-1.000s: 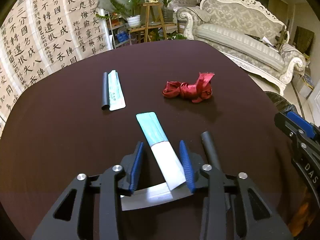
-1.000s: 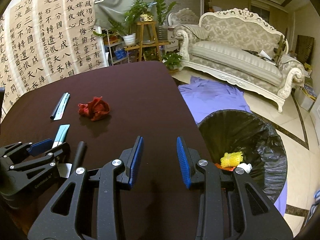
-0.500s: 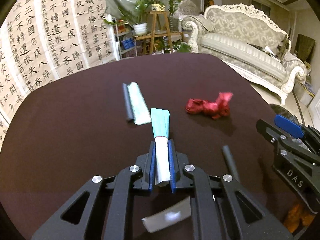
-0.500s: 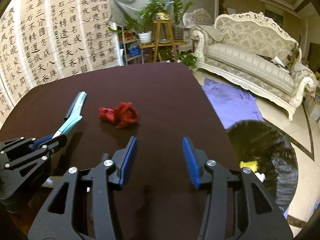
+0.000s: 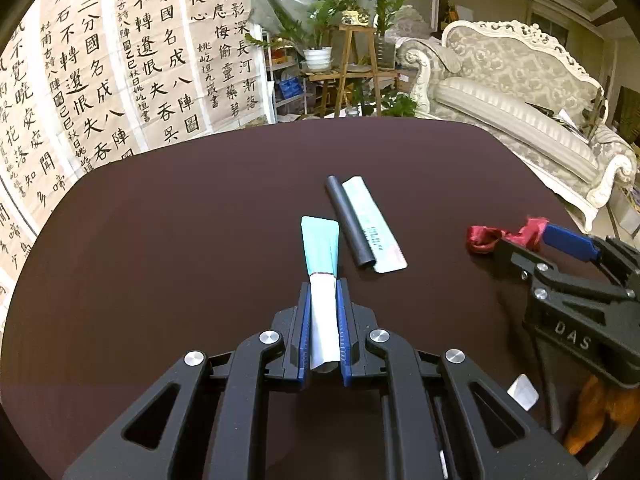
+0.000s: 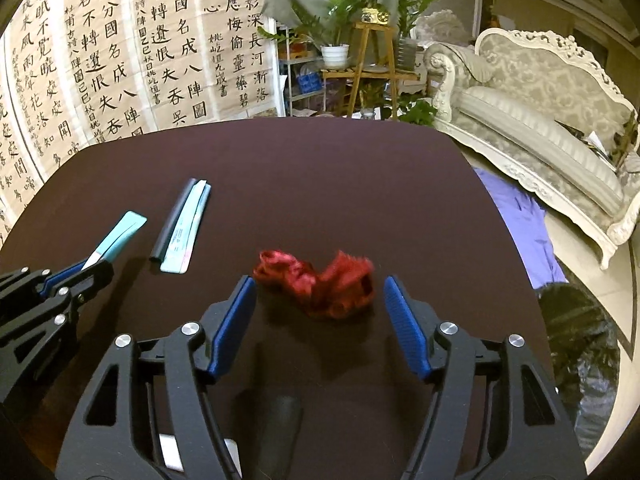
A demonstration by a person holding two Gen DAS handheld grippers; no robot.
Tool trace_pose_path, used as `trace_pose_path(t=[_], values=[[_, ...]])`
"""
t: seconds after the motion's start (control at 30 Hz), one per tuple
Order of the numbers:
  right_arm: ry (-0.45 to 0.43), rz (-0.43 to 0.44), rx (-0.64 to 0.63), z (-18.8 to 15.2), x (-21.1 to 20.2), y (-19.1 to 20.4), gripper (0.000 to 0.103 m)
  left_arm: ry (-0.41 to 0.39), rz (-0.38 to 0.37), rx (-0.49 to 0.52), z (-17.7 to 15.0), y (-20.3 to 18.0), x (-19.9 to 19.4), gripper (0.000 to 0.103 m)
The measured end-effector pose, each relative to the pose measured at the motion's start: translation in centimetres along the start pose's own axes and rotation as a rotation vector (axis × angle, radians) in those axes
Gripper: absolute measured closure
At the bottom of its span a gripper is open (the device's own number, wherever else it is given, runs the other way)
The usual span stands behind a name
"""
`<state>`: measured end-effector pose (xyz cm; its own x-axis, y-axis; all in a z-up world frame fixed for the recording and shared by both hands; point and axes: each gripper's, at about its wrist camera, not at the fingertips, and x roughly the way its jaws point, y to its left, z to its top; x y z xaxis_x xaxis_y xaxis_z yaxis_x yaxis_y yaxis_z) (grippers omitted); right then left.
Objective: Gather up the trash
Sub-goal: 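Grasp the red ribbon cloth with the right tool while the left tool holds the tube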
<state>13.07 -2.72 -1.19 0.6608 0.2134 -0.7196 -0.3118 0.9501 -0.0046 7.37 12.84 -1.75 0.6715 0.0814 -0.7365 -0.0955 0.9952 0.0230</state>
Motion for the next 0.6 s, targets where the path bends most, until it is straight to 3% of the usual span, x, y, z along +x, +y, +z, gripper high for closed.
trace_pose_path(t=[0.07, 0.17, 0.3, 0.6], values=[[0.014, -0.009, -0.016, 0.1, 0.3, 0.3, 0.041, 0.004, -0.003, -0.004, 0.1, 0.1, 0.2, 0.09], [0.035, -0.01, -0.025, 0.1, 0.8, 0.5, 0.063, 0.002, -0.004, -0.001, 0.1, 0.2, 0.3, 0.09], [0.032, -0.01, -0.025, -0.4, 0.2, 0.4, 0.071, -0.004, -0.005, 0.002, 0.1, 0.1, 0.3, 0.09], [0.002, -0.026, 0.016, -1.8, -1.9, -0.7, 0.073, -0.035, -0.021, -0.003, -0.1, -0.7, -1.0, 0.09]])
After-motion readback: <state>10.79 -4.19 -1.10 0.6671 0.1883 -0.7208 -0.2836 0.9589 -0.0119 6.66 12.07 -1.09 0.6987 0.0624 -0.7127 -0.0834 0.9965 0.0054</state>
